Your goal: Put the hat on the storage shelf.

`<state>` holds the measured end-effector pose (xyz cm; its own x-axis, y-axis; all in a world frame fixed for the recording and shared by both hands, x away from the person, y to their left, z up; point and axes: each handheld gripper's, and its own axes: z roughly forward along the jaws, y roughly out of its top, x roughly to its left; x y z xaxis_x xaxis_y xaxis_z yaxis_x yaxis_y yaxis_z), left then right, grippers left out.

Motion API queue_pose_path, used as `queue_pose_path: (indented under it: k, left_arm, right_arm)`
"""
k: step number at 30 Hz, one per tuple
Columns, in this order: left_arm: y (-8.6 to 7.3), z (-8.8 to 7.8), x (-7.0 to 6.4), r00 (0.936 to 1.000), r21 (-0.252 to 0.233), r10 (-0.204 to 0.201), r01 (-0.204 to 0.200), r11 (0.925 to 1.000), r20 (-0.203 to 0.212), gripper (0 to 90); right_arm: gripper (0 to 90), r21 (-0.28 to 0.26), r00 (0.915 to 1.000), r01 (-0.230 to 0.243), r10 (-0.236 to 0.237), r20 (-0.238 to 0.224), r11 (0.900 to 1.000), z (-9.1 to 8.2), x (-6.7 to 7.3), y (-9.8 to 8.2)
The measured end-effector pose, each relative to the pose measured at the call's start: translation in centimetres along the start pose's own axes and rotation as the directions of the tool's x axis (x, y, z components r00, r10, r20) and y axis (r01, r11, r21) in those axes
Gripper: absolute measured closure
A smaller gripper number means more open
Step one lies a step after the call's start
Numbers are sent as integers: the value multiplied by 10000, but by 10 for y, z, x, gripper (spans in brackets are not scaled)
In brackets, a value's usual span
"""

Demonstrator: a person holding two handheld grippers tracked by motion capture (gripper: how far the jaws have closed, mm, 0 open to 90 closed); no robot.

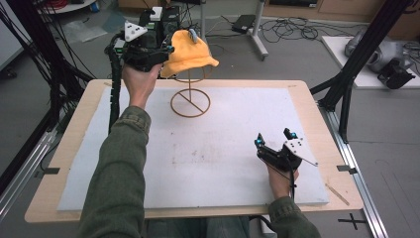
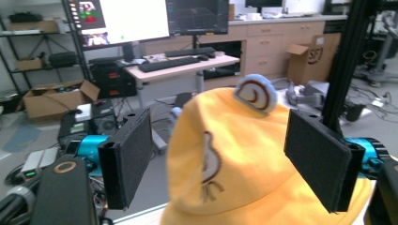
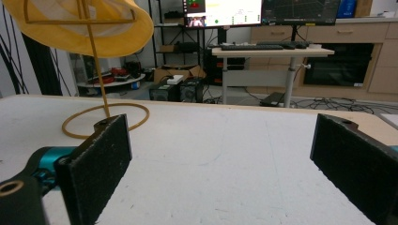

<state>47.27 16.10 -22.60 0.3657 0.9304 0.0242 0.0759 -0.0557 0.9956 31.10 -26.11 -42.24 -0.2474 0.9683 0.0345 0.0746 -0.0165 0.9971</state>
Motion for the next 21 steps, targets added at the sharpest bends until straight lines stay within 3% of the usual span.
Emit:
queue_pose_path:
  k: [3,7,11,15,21]
  left_arm:
    - [-1,-11,9,9996,-96,0,-3,10000,-299,226]
    - [-5,-36,23,9930,-407,67,-115,9991,-1176,205]
    - [-15,-69,40,9746,-998,-160,-66,9950,-2232,188]
    - [-26,-104,57,9566,-1332,-416,30,9911,-2883,179]
    - [-44,-155,62,9270,-1803,-517,-175,9835,-3716,173]
  right_arm:
    - [52,-51,10000,75,-75,11,10000,1,0,0]
    - [52,-53,10000,19,-18,74,10000,0,-1,0]
    - [52,-67,9999,-42,43,161,10000,-1,-2,1]
    - [52,-105,9997,-50,53,230,9999,-1,-2,2]
    - [52,-121,9996,-34,37,278,9999,2,0,3]
